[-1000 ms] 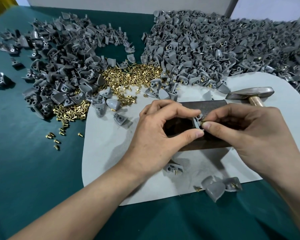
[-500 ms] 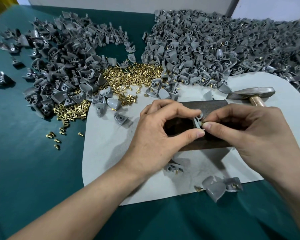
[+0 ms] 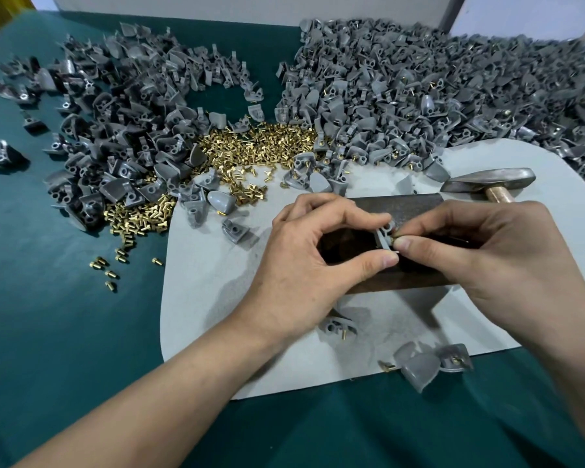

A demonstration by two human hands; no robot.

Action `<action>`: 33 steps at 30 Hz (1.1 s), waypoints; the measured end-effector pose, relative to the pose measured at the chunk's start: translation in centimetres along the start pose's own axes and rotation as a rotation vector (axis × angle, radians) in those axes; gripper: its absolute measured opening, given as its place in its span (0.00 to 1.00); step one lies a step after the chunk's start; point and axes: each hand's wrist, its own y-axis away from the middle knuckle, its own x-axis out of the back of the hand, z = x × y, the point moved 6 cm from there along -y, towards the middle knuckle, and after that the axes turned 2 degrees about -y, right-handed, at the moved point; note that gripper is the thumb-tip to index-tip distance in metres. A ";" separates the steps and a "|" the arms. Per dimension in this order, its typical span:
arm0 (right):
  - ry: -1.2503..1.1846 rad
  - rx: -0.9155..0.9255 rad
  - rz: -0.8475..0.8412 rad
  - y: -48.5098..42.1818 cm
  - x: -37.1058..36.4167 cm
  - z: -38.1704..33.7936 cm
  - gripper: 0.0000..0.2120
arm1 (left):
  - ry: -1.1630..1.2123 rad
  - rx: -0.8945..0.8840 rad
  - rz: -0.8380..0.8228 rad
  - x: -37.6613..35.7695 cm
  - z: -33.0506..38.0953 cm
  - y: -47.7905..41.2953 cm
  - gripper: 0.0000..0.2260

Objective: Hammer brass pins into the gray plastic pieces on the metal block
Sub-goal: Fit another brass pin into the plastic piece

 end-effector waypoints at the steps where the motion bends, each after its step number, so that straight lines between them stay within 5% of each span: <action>1: -0.002 0.001 0.000 0.0 0.0 0.0 0.07 | 0.005 0.000 0.001 0.0 0.0 0.0 0.13; 17: 0.005 0.089 -0.083 -0.1 -0.1 -0.1 0.10 | 0.023 0.036 0.000 0.0 0.0 -0.1 0.14; 33: -0.022 0.115 -0.069 0.0 -0.3 -0.6 0.02 | 0.005 0.018 -0.017 0.0 0.4 -0.1 0.12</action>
